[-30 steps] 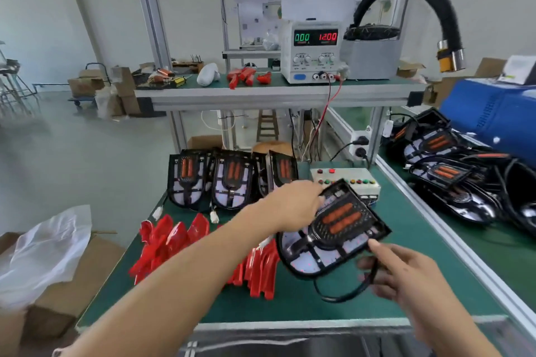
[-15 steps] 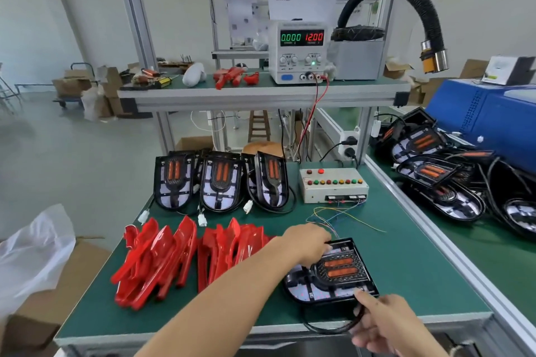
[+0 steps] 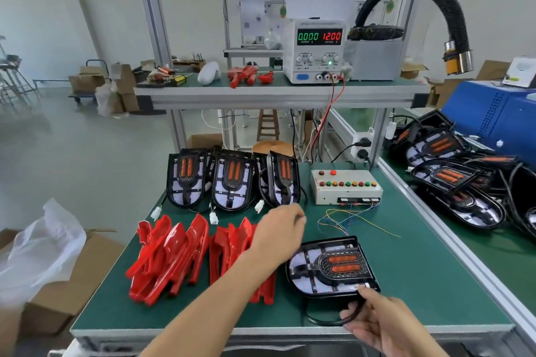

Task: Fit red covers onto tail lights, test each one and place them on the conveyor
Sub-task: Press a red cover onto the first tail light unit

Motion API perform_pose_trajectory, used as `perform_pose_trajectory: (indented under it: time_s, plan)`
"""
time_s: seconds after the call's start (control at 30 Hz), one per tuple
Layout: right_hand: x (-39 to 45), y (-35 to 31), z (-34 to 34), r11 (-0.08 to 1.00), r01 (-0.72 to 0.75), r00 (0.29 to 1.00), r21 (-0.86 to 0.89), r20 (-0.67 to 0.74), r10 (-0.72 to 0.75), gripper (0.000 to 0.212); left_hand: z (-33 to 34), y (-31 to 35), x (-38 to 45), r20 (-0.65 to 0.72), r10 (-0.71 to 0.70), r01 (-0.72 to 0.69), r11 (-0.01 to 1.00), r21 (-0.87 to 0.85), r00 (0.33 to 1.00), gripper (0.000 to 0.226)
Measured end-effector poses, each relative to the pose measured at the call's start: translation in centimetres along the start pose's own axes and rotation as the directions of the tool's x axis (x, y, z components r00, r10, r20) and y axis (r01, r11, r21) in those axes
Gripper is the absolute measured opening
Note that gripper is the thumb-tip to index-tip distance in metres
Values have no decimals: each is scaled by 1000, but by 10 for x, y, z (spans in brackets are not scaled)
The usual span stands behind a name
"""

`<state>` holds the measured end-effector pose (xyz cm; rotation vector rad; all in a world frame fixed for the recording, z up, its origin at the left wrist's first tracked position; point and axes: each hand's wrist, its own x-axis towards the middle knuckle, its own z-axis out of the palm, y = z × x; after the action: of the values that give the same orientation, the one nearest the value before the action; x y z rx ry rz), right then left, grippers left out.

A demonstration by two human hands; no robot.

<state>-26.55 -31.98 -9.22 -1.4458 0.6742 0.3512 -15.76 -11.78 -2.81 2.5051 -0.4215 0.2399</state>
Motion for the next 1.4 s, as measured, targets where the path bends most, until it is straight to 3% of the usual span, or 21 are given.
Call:
perform_pose_trajectory:
  time_s: [0.13, 0.33, 0.43, 0.53, 0.63, 0.8, 0.93, 1.07, 1.17, 1.27, 1.33, 1.4]
  plan:
    - [-5, 0, 3, 999, -17, 1000, -45, 11, 17, 47, -24, -28, -14, -7, -156, 156, 984, 87, 988, 19]
    - [-19, -11, -12, 950, 49, 999, -310, 21, -44, 65, -21, -40, -26, 105, -238, 195, 928, 317, 966, 29]
    - [-25, -11, -21, 818, 119, 986, -562, -30, -164, 64, -12, -38, -25, 149, -278, 190, 882, 431, 949, 33]
    - [-27, -10, -24, 695, 152, 963, -703, -53, -265, 62, -5, -36, -23, 143, -291, 189, 853, 486, 946, 26]
    - [-29, -12, -19, 632, 187, 938, -752, -55, -343, 60, 0, -38, -21, 106, -297, 212, 849, 484, 949, 14]
    - [-31, -20, -8, 628, 253, 914, -736, -32, -405, 53, 2, -38, -19, 121, -255, 169, 862, 478, 959, 35]
    - [-33, -26, 4, 624, 315, 899, -715, 15, -437, 47, 6, -38, -16, 103, -248, 172, 865, 471, 963, 37]
    - [-36, -27, 15, 649, 349, 892, -676, 27, -451, 44, 6, -33, -13, 80, -306, 257, 893, 370, 949, 14]
    - [-37, -28, 18, 656, 374, 886, -656, 44, -461, 43, -1, -32, -11, 71, -366, 344, 914, 215, 928, 23]
    - [-38, -29, 21, 659, 412, 876, -629, 76, -476, 39, -13, -43, -7, 91, -403, 408, 912, -46, 910, 46]
    - [-38, -30, 23, 668, 449, 861, -593, 89, -500, 36, -21, -49, -6, 134, -397, 419, 864, -281, 908, 41]
    - [-38, -32, 26, 664, 491, 840, -564, 104, -532, 31, -30, -51, -5, 177, -402, 434, 750, -499, 898, 29]
